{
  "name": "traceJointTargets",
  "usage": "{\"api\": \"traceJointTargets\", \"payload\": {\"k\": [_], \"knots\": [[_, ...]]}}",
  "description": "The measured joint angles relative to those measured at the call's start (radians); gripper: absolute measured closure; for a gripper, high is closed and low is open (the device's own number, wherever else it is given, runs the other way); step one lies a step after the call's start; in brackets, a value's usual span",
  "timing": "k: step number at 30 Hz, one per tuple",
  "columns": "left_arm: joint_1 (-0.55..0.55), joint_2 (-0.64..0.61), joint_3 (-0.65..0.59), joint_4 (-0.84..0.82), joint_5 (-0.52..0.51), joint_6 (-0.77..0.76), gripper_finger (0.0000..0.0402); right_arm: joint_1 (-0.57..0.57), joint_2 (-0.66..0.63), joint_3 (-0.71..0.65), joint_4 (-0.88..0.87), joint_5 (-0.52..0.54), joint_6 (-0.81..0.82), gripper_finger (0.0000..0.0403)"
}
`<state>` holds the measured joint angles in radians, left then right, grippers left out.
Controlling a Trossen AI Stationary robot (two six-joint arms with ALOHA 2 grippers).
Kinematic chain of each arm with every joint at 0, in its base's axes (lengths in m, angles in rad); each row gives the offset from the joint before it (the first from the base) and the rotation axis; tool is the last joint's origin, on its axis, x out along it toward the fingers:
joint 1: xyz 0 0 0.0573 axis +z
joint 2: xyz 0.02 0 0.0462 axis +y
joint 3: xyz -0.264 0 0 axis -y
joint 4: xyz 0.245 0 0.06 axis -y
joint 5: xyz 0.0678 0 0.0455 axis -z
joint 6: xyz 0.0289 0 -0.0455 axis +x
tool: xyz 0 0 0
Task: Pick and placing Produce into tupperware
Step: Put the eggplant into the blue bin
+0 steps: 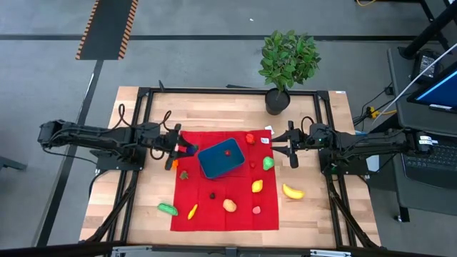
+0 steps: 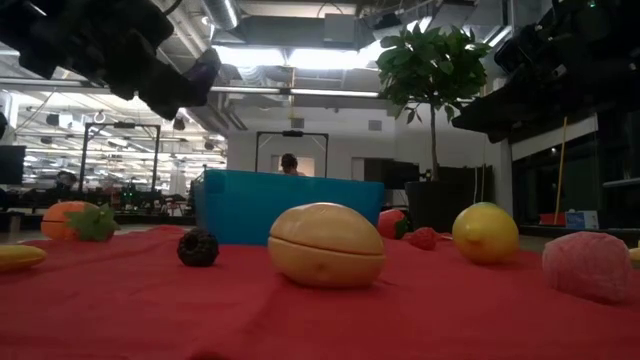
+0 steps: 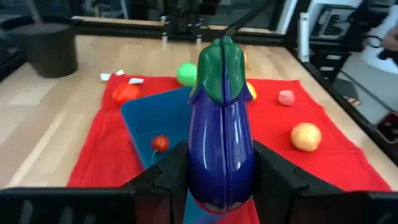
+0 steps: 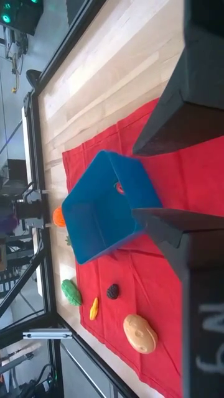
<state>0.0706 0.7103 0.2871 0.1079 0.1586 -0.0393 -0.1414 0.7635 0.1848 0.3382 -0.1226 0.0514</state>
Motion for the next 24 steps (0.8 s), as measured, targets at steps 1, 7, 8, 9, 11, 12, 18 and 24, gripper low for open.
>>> {"api": "traceJointTargets", "payload": {"k": [1, 7, 8, 9, 11, 12, 18, 24], "knots": [[0.000, 0.000, 0.000, 0.000, 0.019, 0.008, 0.0275, 0.000, 0.000, 0.000, 0.000, 0.000, 0.000, 0.0254], [0.000, 0.000, 0.000, -0.001, 0.062, 0.014, 0.0271, 0.000, 0.000, 0.000, 0.000, 0.000, 0.000, 0.0254], [0.000, 0.000, 0.000, -0.001, 0.061, 0.012, 0.0269, 0.000, 0.000, 0.000, 0.000, 0.000, 0.000, 0.0254], [0.000, 0.000, 0.000, -0.002, 0.059, 0.005, 0.0267, 0.000, 0.000, 0.000, 0.000, 0.000, 0.000, 0.0254], [0.000, 0.001, 0.000, -0.007, 0.032, -0.007, 0.0267, 0.000, 0.000, 0.000, 0.000, 0.000, 0.000, 0.0254], [0.000, 0.002, 0.000, -0.009, 0.013, -0.009, 0.0268, 0.000, 0.000, 0.000, 0.000, 0.000, 0.000, 0.0254], [0.000, 0.004, 0.000, -0.009, -0.151, -0.037, 0.0270, 0.000, 0.000, 0.000, 0.001, 0.000, -0.041, 0.0254], [0.000, 0.004, 0.000, -0.003, -0.228, -0.060, 0.0266, 0.000, 0.000, 0.000, 0.002, 0.000, -0.031, 0.0254]]}}
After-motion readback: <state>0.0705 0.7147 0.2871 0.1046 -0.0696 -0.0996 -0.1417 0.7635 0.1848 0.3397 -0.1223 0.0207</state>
